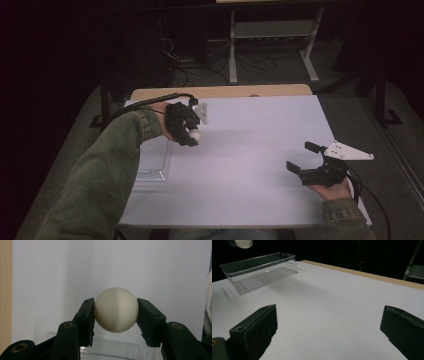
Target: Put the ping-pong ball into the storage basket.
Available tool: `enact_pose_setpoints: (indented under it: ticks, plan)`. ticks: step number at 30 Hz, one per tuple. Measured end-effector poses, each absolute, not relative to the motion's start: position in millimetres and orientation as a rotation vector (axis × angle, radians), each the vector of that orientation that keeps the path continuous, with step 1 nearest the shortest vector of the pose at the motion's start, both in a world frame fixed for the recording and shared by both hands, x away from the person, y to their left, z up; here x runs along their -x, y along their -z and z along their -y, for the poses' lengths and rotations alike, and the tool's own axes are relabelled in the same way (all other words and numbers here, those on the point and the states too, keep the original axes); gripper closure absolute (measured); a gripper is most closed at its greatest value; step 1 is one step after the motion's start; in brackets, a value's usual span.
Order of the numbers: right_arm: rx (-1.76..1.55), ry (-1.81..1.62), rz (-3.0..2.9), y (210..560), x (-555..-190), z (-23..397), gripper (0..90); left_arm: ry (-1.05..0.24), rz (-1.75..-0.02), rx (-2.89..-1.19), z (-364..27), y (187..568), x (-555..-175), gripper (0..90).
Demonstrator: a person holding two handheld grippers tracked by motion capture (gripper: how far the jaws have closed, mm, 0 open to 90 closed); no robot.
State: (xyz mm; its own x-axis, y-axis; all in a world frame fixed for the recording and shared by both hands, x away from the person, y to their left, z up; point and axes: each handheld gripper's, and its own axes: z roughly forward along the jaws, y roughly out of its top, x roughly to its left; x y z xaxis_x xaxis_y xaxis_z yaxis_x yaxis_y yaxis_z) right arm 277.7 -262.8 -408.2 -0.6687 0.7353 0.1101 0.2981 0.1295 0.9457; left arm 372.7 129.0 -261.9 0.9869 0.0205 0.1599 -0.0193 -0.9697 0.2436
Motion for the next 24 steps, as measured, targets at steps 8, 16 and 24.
enact_pose_setpoints:
  ticks: [8, 16, 24]
  plan:
    - [-0.998, -1.552, -2.034, 408, -278, 263, 0.4, -0.231, 0.002, -2.906, -136, 258, -370, 50.8]
    - [-0.997, -1.549, -2.037, 408, -278, 263, 0.4, -0.224, -0.009, -2.93, -146, 254, -367, 50.9]
    - [-0.996, -1.544, -2.039, 408, -278, 262, 0.4, -0.211, -0.01, -2.947, -155, 250, -366, 51.0]
